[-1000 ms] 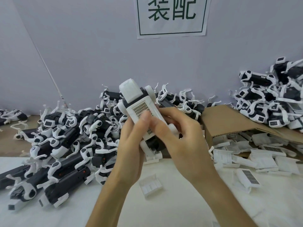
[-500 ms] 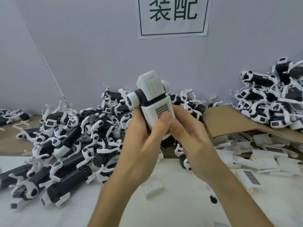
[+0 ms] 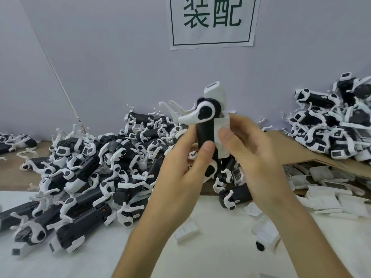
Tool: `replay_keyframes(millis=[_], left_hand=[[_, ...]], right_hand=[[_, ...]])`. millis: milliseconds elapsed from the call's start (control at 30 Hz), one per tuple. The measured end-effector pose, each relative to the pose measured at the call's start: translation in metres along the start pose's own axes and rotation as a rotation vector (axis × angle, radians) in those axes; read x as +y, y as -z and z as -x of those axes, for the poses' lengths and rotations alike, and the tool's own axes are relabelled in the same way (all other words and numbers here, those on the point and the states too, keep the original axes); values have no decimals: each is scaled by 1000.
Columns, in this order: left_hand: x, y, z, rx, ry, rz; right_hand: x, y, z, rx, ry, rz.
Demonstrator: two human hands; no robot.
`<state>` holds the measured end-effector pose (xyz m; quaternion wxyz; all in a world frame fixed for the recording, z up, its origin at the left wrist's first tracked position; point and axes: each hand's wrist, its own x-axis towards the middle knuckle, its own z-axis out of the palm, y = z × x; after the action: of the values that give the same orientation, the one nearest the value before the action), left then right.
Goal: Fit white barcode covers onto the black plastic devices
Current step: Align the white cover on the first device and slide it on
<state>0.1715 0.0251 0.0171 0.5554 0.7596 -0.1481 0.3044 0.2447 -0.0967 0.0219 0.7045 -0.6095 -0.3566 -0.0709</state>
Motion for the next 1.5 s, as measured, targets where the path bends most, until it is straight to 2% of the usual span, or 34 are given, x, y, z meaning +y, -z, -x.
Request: replay_keyframes(millis=[133,267,600,1233,1400,1500], left_hand=[[-7,5,0,-10,6,-18],[-6,8,0,-29,21,5],[-3,2,2,-12,-3,25],[-7,4,2,-22,92,-106],[-6,8,5,-9,153,13],[-5,13,4,-19,195,54]], right_hand=[[-3,7,3,-33,71,118],[-1,18,1,1,-28,18],[-9,8,4,64,73,110],[9,-22,12,329,77,-76],[15,-27,14,228,11,-51],[13,-23,12,154,32,-13]])
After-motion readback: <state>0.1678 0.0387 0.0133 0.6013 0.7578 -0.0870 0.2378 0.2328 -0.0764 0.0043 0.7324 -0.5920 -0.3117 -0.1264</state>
